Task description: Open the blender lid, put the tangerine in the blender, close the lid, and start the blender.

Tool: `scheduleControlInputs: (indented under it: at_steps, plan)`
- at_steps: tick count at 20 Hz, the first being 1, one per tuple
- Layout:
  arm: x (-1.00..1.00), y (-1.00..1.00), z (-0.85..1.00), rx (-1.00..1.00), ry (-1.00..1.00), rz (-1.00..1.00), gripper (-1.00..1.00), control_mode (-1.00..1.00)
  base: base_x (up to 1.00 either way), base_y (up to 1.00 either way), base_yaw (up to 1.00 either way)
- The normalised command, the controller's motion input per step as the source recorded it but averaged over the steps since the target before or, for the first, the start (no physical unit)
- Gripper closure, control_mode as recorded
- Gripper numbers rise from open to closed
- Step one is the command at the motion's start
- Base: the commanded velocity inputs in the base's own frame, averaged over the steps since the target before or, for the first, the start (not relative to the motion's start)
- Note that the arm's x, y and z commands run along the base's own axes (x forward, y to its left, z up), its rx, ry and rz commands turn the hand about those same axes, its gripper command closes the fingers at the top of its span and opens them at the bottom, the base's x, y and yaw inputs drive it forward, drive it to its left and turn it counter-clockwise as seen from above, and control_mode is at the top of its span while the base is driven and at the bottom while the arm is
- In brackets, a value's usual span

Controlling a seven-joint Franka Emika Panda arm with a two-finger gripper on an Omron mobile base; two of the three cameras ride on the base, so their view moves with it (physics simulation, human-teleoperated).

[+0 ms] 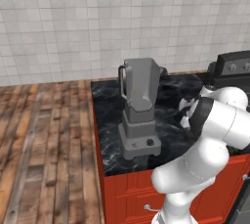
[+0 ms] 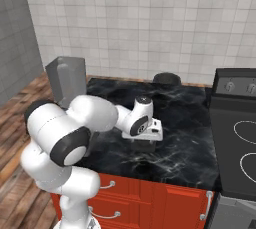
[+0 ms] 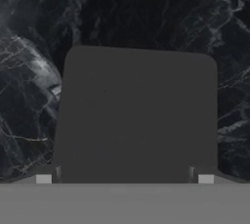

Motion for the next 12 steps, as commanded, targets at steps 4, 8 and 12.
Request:
scheduleControlInputs:
  at_steps: [4,8,12]
  plan:
    - [0.13,0.00,-0.32,0.00,0.00,0.00,-1.00,-1.00,0.00,0.00,0.00]
    - [0.08,0.00,-0.31,0.00,0.03,0.00,-1.00,-1.00,0.00,0.00,0.00]
    - [0.13,0.07,-0.24,0.00,0.04,0.00,-1.00,-1.00,0.00,0.00,0.00]
